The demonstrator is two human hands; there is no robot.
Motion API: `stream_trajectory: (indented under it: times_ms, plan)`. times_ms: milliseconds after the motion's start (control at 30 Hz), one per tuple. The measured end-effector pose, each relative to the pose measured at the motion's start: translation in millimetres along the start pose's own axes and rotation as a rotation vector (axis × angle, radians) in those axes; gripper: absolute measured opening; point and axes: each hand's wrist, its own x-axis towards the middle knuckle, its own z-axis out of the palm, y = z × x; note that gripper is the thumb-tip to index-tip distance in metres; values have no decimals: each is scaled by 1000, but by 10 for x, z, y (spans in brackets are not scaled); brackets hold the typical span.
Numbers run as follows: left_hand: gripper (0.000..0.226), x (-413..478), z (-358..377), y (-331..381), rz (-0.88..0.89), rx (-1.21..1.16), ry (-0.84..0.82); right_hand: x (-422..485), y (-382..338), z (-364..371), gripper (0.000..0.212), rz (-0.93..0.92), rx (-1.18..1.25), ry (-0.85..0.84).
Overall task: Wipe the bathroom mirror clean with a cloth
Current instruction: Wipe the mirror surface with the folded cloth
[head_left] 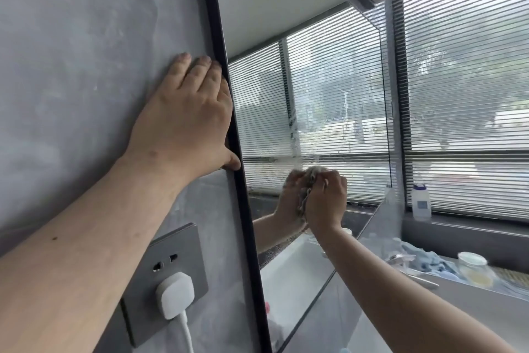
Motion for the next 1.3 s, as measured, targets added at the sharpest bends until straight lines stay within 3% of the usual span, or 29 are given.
stream_trajectory:
  times_ms: [133, 300, 400, 533, 767, 900, 1300]
  plan:
    - [135, -10, -18, 4, -11, -2, -2, -45, -232, 13, 13, -74, 75, -34]
    - [137, -11, -25, 10, -26, -15, -7, 170, -1077, 128, 15, -292, 130, -25]
    - [137, -10, -11, 7, -32, -19, -10, 386, -1301, 203, 16, -279, 148, 16]
    - [135, -22, -3, 11, -29, -11, 5, 456, -986, 206, 13, -223, 102, 45]
    - [132, -27, 1, 6, -21, -4, 5, 137, 278, 151, 19, 39, -41, -100]
    - [133, -32, -11, 3, -17, -2, -4, 83, 234, -147, 12, 102, 10, -37]
    - [122, -27, 47, -42, 8, -28, 68, 393, -540, 79, 11, -143, 180, -49]
